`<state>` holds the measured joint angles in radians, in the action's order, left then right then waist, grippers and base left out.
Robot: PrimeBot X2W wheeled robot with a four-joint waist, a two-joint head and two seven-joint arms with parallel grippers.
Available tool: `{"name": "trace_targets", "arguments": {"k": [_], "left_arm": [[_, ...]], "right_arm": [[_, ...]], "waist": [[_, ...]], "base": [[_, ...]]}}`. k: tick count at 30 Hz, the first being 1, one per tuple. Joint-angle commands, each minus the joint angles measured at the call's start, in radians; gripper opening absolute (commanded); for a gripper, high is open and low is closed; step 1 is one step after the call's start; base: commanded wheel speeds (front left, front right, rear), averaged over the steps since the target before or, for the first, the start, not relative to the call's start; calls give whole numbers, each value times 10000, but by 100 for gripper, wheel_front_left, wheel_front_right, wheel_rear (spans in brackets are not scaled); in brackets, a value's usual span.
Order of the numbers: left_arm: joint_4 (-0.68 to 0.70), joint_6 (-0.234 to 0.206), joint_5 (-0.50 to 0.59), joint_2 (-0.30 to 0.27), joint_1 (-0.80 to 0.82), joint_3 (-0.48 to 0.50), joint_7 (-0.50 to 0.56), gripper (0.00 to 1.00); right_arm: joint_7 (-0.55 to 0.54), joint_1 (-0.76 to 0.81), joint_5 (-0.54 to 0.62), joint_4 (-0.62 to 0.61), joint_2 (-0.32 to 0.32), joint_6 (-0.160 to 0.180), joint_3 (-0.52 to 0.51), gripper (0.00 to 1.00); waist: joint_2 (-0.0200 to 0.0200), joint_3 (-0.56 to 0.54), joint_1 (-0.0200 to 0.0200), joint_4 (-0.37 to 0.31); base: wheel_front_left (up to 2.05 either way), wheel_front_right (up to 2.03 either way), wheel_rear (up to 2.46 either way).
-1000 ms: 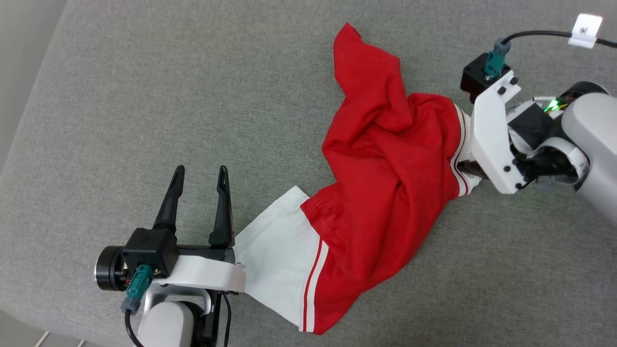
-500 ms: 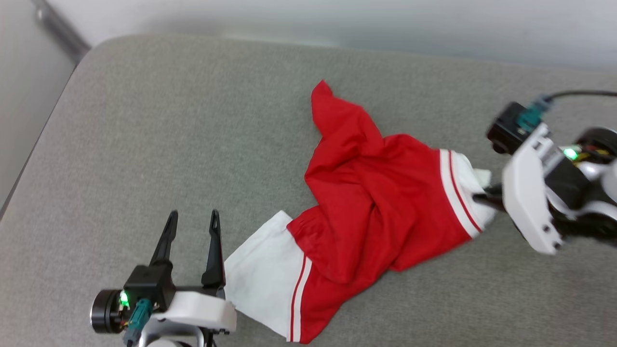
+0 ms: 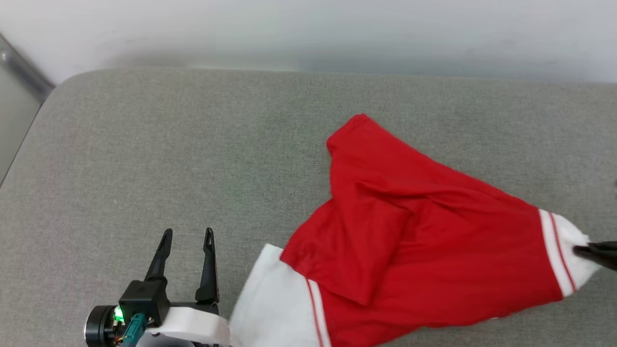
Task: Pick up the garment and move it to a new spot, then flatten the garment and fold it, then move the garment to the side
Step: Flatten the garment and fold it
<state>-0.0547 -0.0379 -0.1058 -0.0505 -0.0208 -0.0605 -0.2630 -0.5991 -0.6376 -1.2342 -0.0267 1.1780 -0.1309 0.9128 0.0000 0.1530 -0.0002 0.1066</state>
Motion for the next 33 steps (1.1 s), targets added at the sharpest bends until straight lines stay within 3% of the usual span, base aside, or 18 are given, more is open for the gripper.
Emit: {"name": "trace_targets", "arguments": {"k": [1, 6, 14, 17, 18, 19, 20, 25, 33], "left_arm": [[23, 63, 26, 8, 138, -10, -26, 100], [-39, 126, 26, 6, 392, -81, -26, 100], [-164, 94, 4, 5, 628, -167, -26, 100], [-234, 106, 78, 3, 547, -48, -26, 100], [-248, 108, 123, 3, 480, 22, -26, 100], [-264, 133, 175, 8, 424, 66, -26, 100], [-271, 178, 208, 10, 401, 131, -26, 100], [-216, 420, 350, -109, 341, 350, -26, 100], [-145, 946, 604, -782, 595, 438, -26, 100]], "right_arm": [[67, 349, -111, 398, 72, 3, -304, 0], [56, 1129, 84, 2009, -642, 3, -856, 0], [413, 1544, 1520, 5127, -2686, 12, -1316, 0], [838, 1696, 1643, 5672, -3375, 12, -1597, 0], [1032, 1719, 1650, 5760, -3556, 12, -1730, 26], [1199, 1780, 1669, 5768, -3649, 11, -1826, 82], [1448, 1795, 1815, 5687, -3663, 6, -1892, 100], [3177, 1927, 2566, 4975, -3477, 5, -2449, 100], [5747, 2617, 4236, 3902, -4183, 5, -4283, 100]], "waist": [[0, 149, 2, 40], [0, 492, 2, 214], [0, 749, 2, 441], [0, 562, 2, 390], [0, 472, 2, 328], [0, 391, 2, 276], [0, 286, 2, 229], [0, -209, 2, -17], [0, -878, 2, -349]], "base": [[0, 0, 0], [0, 0, 0], [0, 0, 0], [0, 0, 0], [0, 0, 0], [0, 0, 0], [0, 0, 0], [0, 0, 0], [0, 0, 0]]}}
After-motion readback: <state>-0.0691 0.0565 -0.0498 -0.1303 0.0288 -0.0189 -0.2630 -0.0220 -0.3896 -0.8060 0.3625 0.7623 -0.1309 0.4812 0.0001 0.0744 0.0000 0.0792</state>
